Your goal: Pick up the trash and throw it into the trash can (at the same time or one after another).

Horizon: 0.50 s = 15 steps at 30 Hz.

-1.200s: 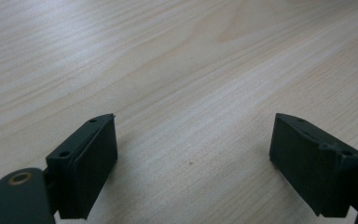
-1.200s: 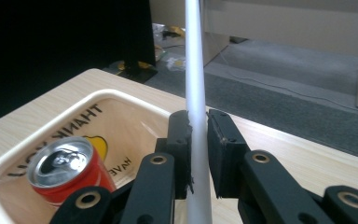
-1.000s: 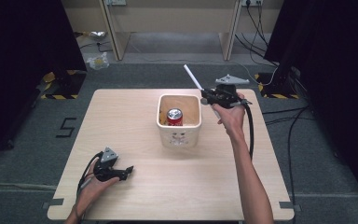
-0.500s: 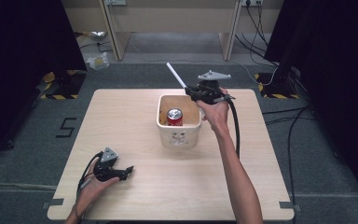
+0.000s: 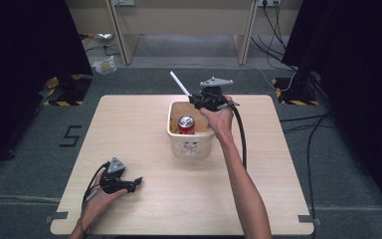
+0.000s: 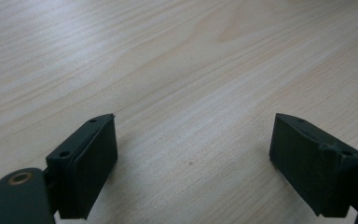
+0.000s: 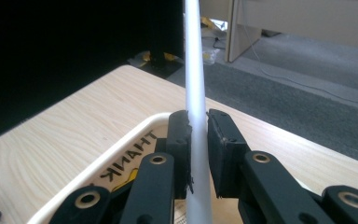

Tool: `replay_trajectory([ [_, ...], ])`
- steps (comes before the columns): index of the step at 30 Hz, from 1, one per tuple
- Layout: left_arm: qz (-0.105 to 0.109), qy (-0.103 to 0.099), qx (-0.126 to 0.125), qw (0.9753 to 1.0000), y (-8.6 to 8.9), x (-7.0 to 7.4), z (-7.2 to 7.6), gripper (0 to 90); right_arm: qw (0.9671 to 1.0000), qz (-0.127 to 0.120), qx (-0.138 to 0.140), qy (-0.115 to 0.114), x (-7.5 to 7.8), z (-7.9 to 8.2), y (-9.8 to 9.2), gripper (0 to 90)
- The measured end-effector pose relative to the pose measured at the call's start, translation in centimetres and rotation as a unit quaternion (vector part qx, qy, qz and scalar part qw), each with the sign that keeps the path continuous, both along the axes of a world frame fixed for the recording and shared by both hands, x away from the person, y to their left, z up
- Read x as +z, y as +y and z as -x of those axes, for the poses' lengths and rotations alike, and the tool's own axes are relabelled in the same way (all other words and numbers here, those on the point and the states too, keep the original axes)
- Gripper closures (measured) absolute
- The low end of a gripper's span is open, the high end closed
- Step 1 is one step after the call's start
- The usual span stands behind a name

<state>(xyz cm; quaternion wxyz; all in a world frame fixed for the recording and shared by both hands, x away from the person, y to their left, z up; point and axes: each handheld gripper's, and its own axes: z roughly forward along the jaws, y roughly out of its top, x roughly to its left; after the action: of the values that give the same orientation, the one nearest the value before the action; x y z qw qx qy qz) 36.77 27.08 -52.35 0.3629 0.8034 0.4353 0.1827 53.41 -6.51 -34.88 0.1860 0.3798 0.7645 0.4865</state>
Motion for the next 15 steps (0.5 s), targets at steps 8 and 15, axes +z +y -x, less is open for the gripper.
replay_trajectory([
  [8,-0.001,-0.001,0.000,1.0000,0.0,0.0,0.0,14.3,0.9996,0.015,-0.008,0.024,-1.2,-0.7,0.1,79.5],
  [15,0.000,-0.001,0.000,1.0000,0.0,0.0,0.0,14.3,0.9988,0.030,-0.008,0.038,-1.8,-0.7,0.3,79.2],
])
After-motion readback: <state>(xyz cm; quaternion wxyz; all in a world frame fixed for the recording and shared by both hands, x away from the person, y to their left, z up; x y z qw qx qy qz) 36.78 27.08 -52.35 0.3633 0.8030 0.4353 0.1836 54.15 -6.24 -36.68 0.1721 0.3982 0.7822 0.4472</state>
